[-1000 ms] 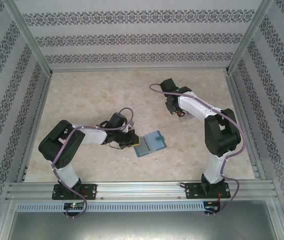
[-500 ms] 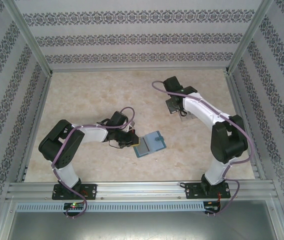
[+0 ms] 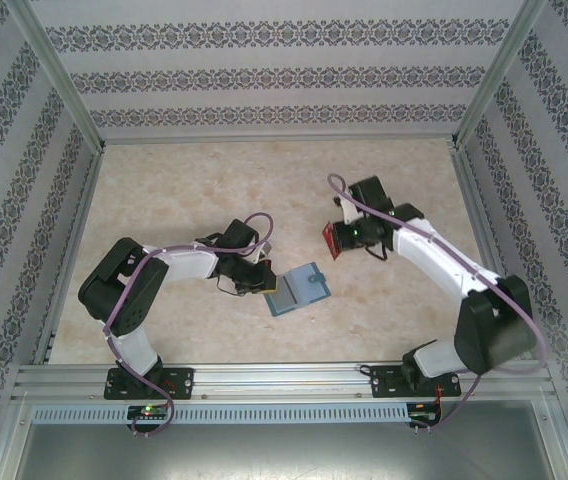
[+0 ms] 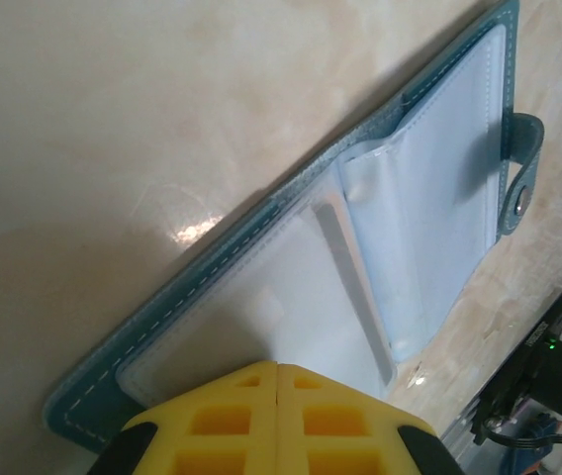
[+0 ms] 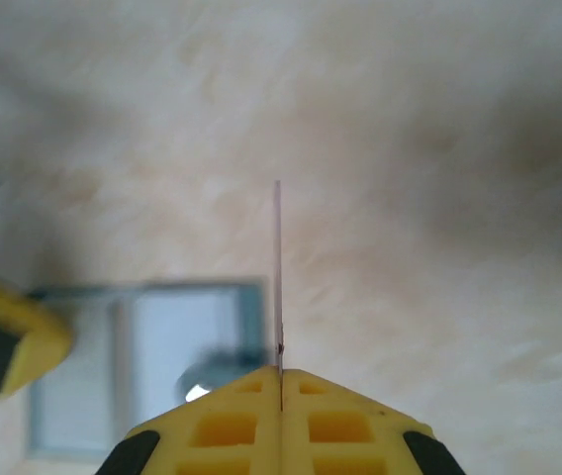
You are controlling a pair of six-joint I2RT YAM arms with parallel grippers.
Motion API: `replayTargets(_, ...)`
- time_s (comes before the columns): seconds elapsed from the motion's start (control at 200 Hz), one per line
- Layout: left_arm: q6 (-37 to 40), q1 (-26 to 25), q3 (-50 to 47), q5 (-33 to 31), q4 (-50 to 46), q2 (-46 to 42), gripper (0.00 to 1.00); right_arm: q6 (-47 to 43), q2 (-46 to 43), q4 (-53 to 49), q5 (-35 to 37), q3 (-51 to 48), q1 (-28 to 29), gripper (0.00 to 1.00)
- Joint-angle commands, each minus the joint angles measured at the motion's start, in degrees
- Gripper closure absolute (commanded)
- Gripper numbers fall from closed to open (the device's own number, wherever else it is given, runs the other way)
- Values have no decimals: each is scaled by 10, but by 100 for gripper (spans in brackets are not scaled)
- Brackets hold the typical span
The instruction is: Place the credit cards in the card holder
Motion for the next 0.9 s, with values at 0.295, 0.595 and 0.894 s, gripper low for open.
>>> replayTargets(0.295, 85, -4, 33, -47, -138, -14, 82, 76, 53, 139, -349, -132, -10, 100)
replayTargets(0.595, 91, -2, 26, -73, -180, -54, 72, 67, 135, 165, -392, -121, -9, 100)
replayTargets(0.894, 78, 9, -28, -106, -185, -101, 72, 75, 179, 202, -403, -118, -5, 100)
